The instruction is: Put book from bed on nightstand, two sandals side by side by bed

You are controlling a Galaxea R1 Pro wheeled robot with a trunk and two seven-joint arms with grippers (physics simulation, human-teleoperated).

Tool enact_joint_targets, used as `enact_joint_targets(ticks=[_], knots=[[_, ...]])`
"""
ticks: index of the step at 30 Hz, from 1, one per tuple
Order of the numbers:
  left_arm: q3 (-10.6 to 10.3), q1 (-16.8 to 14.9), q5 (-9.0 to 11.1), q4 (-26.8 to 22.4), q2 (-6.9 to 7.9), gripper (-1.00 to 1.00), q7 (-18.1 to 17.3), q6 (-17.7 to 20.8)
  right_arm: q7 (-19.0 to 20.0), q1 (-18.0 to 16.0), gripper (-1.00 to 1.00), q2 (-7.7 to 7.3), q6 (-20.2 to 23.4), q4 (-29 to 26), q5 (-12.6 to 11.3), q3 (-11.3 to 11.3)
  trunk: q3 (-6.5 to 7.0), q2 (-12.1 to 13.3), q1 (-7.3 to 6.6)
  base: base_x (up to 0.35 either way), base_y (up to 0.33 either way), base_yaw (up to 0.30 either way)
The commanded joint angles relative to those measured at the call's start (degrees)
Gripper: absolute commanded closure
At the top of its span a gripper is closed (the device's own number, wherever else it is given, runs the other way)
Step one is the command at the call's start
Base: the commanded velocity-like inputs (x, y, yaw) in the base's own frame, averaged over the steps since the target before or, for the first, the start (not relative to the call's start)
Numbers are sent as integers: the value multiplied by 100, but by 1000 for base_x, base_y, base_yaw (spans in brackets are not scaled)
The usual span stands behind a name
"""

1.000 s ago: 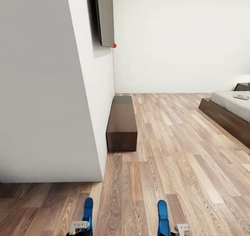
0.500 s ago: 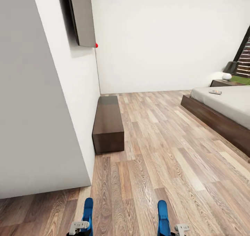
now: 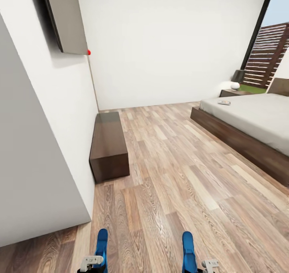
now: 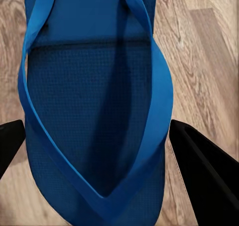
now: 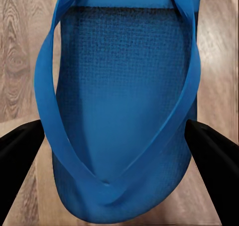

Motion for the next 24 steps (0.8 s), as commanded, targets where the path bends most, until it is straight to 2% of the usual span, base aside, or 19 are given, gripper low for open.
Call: enact_joint_targets(ticks=[1, 18, 22, 24], knots=[[-21, -3, 46, 3, -5, 100, -7, -15, 39, -10, 100, 4, -29, 25, -60, 48, -5, -2, -1, 0, 0, -281], [-23, 1, 42, 8, -30, 100, -7, -10, 39, -10, 100, 4, -29, 25, -60, 48, -5, -2, -1, 0, 0, -281], [-29, -1, 37, 165, -39, 100, -7, -10, 39, -10, 100, 4, -29, 25, -60, 48, -5, -2, -1, 0, 0, -280], [-32, -1, 33, 263, -94, 100, -5, -9, 39, -10, 100, 4, -29, 25, -60, 48, -5, -2, -1, 0, 0, -277]])
